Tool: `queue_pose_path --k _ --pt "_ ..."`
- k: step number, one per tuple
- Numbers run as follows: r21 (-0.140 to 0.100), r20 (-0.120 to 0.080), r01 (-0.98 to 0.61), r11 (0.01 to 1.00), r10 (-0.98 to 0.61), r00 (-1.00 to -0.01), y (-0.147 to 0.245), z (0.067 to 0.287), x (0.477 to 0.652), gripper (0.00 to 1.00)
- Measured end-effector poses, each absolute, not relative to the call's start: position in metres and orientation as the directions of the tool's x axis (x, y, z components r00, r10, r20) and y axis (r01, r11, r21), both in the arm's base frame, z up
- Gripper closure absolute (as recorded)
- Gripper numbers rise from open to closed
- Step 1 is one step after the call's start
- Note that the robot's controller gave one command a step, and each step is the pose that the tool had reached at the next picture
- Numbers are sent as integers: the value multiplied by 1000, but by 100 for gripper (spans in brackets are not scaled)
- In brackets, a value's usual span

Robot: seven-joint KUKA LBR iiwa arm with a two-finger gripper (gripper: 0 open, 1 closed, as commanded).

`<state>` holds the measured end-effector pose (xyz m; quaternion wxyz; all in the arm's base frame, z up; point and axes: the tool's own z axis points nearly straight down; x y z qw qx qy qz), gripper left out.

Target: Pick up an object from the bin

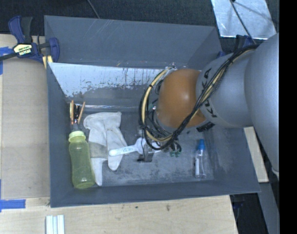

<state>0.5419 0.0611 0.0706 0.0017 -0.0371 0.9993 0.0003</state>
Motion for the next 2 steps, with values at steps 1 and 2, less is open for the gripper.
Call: queue_pose_path --k 1,2 --pt "0 -3 -74 997 -74 -997 61 71 542 100" --pt "0 -3 -87 996 -87 -996 60 188 553 100"
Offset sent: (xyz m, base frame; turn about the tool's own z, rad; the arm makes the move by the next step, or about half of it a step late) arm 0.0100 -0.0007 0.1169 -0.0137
